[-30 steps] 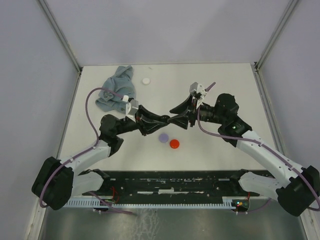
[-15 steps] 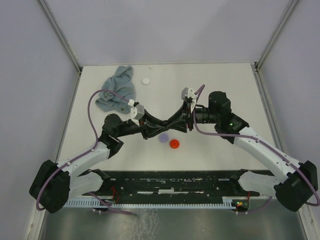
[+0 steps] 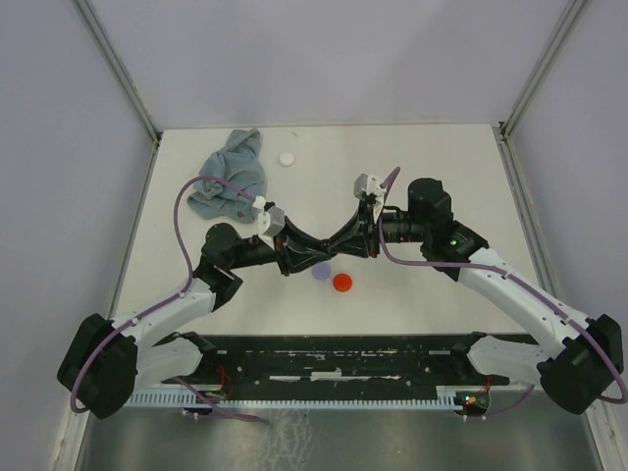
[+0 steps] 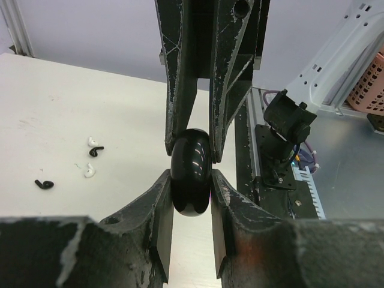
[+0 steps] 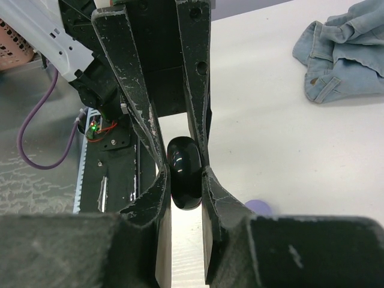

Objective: Insert the wireless bluetooth earbuds into the charging case
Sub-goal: Open the charging case.

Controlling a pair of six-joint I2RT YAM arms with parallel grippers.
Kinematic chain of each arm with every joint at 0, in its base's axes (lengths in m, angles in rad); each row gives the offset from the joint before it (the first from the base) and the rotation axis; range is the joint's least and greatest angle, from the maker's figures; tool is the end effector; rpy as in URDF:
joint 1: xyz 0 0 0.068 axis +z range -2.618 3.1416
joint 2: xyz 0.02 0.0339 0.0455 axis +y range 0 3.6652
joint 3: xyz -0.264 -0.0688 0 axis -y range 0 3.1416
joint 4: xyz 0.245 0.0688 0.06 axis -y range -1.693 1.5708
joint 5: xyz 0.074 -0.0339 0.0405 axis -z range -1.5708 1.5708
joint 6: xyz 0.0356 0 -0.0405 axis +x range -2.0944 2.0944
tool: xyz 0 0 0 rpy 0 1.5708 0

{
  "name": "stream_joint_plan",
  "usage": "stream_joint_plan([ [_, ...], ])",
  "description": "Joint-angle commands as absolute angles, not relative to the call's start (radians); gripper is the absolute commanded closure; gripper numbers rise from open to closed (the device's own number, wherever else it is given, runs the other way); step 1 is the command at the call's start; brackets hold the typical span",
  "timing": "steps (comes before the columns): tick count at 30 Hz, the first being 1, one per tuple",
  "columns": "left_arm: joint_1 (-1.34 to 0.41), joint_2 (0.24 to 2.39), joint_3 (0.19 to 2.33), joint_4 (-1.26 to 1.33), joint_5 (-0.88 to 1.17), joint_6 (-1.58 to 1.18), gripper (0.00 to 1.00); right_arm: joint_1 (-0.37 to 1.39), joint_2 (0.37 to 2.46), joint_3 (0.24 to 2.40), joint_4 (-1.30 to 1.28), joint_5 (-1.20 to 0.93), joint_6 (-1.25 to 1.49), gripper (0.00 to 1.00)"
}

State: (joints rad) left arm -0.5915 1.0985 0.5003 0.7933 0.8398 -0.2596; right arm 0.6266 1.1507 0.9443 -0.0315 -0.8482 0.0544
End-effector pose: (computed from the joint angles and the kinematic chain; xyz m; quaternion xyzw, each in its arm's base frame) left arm 0.1779 -0.1514 0.2792 0.4064 0.5197 -0.5270 0.5357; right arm 0.1943 0.1736 0.3401 -0.4462 0.6155 0.4930 0.4231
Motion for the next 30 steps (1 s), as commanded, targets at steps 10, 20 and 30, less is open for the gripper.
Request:
stream_joint_plan([
  [10, -0.597, 1.109, 0.517, 0.844, 0.758, -0.262, 0.53, 0.637, 1.099, 0.963, 0.048, -0.841, 0.072, 0.94],
  [20, -0.597, 1.114, 0.494, 0.910, 0.774, -0.286, 0.56, 0.637, 1.095, 0.954, 0.063, -0.802, 0.091, 0.94],
  [30, -0.597, 1.109, 0.467, 0.989, 0.815, -0.301, 0.66, 0.637, 1.108, 0.957, 0.078, -0.775, 0.149, 0.94],
])
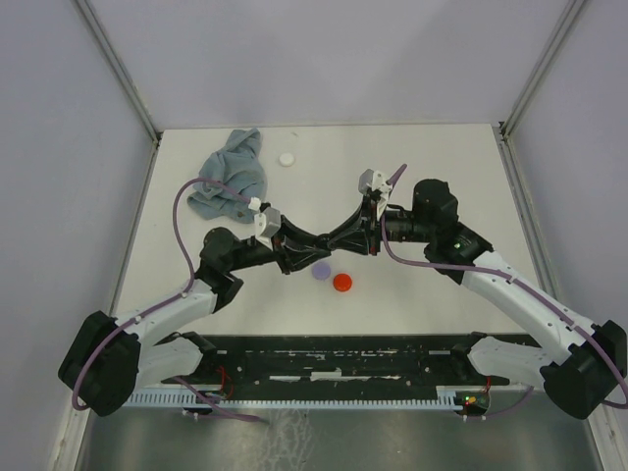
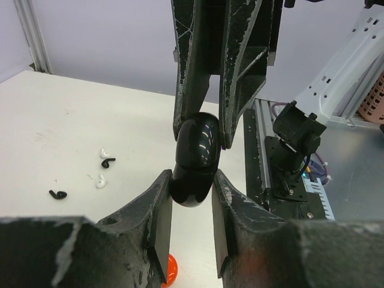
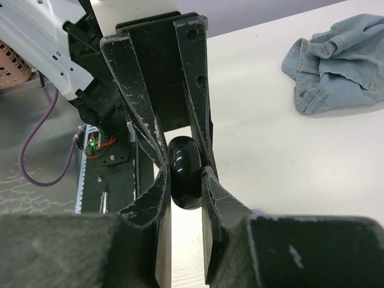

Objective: Insert the wireless bluetooth earbuds into the charging case
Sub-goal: Open the charging case.

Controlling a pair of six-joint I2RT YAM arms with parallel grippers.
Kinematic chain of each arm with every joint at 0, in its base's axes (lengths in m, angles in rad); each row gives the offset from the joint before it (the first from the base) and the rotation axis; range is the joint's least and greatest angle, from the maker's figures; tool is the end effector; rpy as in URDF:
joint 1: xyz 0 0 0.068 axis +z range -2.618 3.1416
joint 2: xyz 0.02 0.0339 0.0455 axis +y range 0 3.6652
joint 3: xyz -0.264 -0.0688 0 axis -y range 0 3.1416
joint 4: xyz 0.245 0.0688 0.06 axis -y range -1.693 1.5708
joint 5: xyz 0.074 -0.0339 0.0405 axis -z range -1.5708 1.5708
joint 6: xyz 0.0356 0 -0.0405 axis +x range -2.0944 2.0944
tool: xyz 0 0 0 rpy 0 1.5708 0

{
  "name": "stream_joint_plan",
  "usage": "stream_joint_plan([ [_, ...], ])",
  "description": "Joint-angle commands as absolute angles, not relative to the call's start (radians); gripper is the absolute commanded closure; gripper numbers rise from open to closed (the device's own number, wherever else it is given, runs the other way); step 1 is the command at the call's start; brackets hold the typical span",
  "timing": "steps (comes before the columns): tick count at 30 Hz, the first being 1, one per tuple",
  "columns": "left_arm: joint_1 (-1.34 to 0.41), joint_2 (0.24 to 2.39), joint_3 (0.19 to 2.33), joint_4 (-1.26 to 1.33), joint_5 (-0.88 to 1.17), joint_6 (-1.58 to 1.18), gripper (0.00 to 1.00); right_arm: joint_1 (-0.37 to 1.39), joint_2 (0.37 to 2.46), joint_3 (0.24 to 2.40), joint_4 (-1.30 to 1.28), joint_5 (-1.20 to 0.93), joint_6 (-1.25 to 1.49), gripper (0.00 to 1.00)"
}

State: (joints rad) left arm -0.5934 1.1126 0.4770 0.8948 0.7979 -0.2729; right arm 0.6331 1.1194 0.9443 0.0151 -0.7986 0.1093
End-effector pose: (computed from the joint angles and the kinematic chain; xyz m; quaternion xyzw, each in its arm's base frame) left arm 0.1777 -0.1506 0.2784 0.3936 0.5056 -0.5215 0.5634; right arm 0.1898 0.1709 0.3517 -0.4251 0.6123 0.4925 0.4493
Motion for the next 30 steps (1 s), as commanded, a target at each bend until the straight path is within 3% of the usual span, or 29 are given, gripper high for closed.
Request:
stream_joint_plan([
  [1, -0.597, 1.108, 0.466, 0.995, 0.815, -0.303, 0.65, 0.637, 1.109, 0.957, 0.079, -0.775, 0.152, 0.94],
  [4, -0.598, 1.105, 0.463, 1.009, 0.819, -0.307, 0.66, 0.637, 1.115, 0.959, 0.085, -0.774, 0.166, 0.94],
  [10, -0.598, 1.100, 0.456, 1.012, 0.819, -0.300, 0.90, 0.638, 1.121, 0.961, 0.073, -0.756, 0.173, 0.88],
  [12, -0.599, 1.099, 0.454, 1.012, 0.824, -0.293, 0.94, 0.637, 1.120, 0.964, 0.061, -0.739, 0.166, 0.80],
  [17, -0.600, 1.091, 0.442, 1.015, 0.837, -0.277, 0.97, 0.637, 1.116, 0.978, 0.016, -0.667, 0.134, 0.59],
  [30, -0.607, 1.083, 0.428, 1.011, 0.853, -0.255, 0.97, 0.630, 1.127, 1.019, -0.043, -0.528, 0.111, 0.47],
])
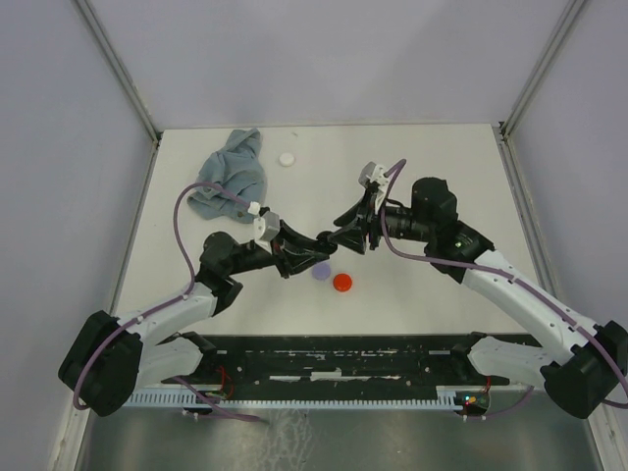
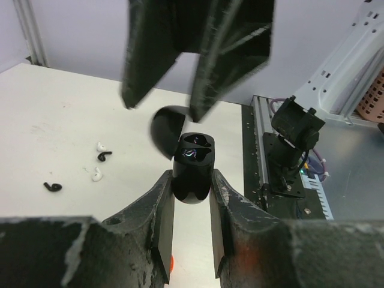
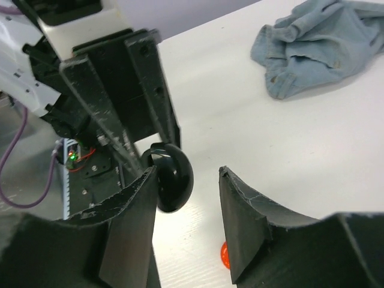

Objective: Insert the wireless bluetooth earbuds into the charging case
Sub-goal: Open the charging case.

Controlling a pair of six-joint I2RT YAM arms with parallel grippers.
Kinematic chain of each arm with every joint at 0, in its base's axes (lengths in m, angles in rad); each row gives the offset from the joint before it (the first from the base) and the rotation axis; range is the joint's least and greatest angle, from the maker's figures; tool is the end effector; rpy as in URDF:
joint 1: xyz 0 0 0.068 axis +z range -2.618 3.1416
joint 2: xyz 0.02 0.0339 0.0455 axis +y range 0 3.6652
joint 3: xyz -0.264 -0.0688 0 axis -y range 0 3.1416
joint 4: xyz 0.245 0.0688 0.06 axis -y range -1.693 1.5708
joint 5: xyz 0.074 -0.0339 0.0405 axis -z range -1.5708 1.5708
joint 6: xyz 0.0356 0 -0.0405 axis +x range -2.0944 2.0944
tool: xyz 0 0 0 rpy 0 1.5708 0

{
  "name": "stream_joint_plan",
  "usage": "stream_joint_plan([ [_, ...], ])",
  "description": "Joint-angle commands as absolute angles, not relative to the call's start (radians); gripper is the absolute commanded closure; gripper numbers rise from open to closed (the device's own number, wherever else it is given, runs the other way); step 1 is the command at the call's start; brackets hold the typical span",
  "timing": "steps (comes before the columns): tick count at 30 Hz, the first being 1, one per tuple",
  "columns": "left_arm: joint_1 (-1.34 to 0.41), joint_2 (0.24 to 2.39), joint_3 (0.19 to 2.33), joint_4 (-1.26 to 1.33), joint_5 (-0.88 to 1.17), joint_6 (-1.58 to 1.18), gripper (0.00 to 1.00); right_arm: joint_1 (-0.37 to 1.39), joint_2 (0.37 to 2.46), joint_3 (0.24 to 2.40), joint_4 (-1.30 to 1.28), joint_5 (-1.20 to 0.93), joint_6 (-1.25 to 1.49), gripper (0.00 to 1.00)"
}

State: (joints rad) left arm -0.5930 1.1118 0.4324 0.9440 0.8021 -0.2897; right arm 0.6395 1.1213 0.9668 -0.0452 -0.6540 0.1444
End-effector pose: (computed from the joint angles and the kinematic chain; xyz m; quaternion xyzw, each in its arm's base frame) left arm 0.1736 -0.1479 0.2687 0.3910 0.5062 -0.5268 0.5598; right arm 0.1932 0.1707 0.3526 -0.3768 0.6609 0.4588 0.4591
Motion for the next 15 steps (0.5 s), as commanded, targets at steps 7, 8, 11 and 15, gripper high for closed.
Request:
stream_joint_plan([
  [7, -0.608, 1.092, 0.432, 0.988, 0.836, -0.248, 0.97, 0.620, 1.136, 1.039, -0.077, -0.455, 0.122, 0.43],
  [8, -0.607, 1.098, 0.436, 0.976, 0.823, -0.247, 0.97, 0.617, 1.139, 1.043, -0.086, -0.452, 0.124, 0.43],
  [11, -0.606, 1.121, 0.443, 0.924, 0.765, -0.233, 0.97, 0.613, 1.145, 1.066, -0.142, -0.398, 0.121, 0.40],
  [15, -0.586, 1.160, 0.441, 0.881, 0.685, -0.211, 0.97, 0.596, 1.171, 1.121, -0.274, -0.234, 0.090, 0.36],
])
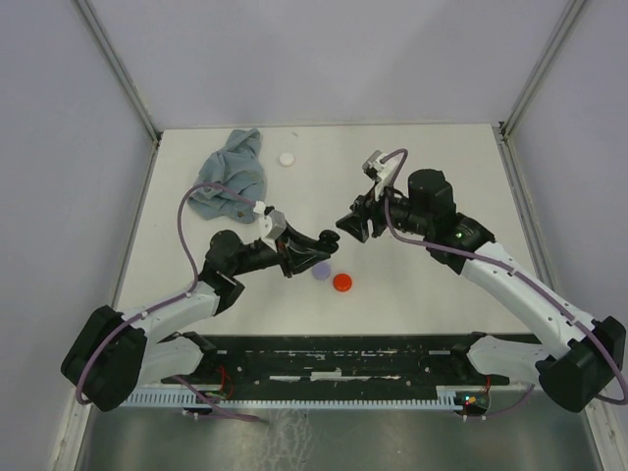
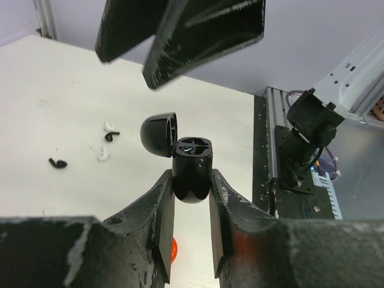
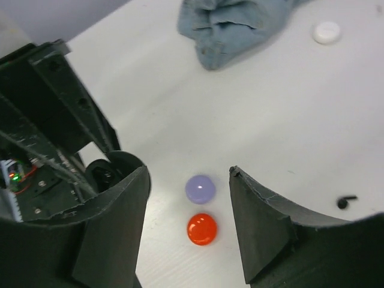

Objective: Insert the wireless bluetooth earbuds into the charging case
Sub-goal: Open the charging case, then pick up the earbud from the center of the board.

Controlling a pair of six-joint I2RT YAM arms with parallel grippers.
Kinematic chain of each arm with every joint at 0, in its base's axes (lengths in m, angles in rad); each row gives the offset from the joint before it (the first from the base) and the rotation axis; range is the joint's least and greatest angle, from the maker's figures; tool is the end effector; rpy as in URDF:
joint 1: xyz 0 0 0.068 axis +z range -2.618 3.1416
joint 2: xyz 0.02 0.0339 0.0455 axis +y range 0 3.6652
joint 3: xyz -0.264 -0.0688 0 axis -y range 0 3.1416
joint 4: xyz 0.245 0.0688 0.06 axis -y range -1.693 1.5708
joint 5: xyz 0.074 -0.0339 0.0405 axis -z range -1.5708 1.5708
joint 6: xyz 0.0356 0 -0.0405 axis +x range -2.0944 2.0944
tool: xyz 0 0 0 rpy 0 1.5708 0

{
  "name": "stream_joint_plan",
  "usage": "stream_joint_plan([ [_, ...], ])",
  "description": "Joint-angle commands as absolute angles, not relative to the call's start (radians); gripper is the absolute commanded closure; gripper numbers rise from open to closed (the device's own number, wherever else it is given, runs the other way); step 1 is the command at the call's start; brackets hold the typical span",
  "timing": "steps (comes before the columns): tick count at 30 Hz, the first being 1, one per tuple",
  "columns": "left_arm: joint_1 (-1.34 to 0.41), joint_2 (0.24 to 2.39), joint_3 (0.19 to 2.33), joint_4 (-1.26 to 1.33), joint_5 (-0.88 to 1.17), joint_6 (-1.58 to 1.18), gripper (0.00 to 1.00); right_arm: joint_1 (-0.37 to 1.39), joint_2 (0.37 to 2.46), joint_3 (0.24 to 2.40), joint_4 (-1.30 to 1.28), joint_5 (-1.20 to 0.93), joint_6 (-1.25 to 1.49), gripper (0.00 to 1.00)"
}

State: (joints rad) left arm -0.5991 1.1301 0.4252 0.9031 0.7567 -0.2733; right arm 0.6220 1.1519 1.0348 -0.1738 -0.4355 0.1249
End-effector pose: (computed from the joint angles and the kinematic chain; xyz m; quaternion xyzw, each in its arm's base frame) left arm 0.1768 -0.1503 0.2589 0.3775 0.5347 -0.5159 0.5527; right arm 0.2064 0.1665 0.3552 -0.3177 0.7274 0.3741 0.4796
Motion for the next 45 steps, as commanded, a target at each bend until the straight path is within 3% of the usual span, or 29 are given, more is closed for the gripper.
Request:
stream_joint_plan([
  [1, -0.578, 1.170, 0.437, 0.883, 0.667, -0.209, 0.97, 0.589, 1.181, 1.132, -0.305, -0.200, 0.083, 0.35],
  [8, -0.519, 1.247, 0.373, 0.981, 0.623, -0.229, 0.97, 0.553, 1.307, 1.178, -0.466, 0.054, 0.087, 0.33],
  [13, -0.505, 1.247, 0.343, 0.982, 0.599, -0.203, 0.97, 0.509, 1.416, 1.190, -0.502, 0.114, 0.098, 0.33],
  [20, -0.501, 1.251, 0.347, 0.930, 0.592, -0.166, 0.97, 0.414, 1.596, 1.255, -0.555, 0.120, 0.064, 0.34],
  [28, -0.501, 1.236, 0.355, 0.904, 0.611, -0.158, 0.97, 0.302, 1.742, 1.350, -0.652, 0.068, -0.149, 0.47],
  [45, -0.505, 1.238, 0.374, 0.893, 0.653, -0.166, 0.97, 0.269, 2.008, 1.569, -0.848, -0.013, -0.323, 0.58],
])
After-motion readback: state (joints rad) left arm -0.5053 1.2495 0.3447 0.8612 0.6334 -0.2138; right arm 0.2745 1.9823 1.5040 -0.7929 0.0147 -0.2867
